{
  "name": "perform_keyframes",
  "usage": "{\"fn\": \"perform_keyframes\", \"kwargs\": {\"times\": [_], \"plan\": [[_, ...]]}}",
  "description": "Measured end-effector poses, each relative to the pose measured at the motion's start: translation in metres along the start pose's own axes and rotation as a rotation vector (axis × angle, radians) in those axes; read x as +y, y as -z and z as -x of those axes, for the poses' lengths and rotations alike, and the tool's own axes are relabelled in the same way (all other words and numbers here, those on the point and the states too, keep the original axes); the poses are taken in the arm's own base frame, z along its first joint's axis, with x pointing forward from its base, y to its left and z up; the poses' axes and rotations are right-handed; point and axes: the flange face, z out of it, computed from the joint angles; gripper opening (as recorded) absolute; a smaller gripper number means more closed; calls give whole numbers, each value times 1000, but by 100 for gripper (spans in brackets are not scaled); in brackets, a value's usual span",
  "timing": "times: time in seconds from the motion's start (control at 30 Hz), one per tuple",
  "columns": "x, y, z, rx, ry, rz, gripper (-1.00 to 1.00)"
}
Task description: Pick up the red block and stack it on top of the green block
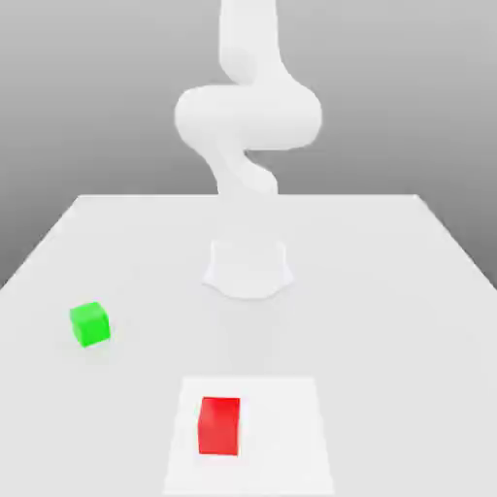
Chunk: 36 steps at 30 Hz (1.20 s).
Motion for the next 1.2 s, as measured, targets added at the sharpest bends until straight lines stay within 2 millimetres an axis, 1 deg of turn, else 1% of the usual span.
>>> {"fn": "perform_keyframes", "kwargs": {"times": [0.13,0.3,0.4,0.47,0.6,0.7,0.77,0.9,0.93,1.13,1.2], "plan": [[20,-93,9,-93,-6,99,0],[59,-193,36,-205,-14,218,0],[90,-246,60,-272,-18,289,0],[113,-277,78,-316,-22,337,0],[164,-330,119,-404,-31,433,0],[205,-360,153,-468,-36,504,0],[220,-378,168,-484,-35,520,0],[243,-411,190,-489,-35,525,0],[246,-415,193,-489,-35,525,-100],[248,-418,195,-489,-35,525,-100],[242,-409,189,-489,-35,525,-100]]}}
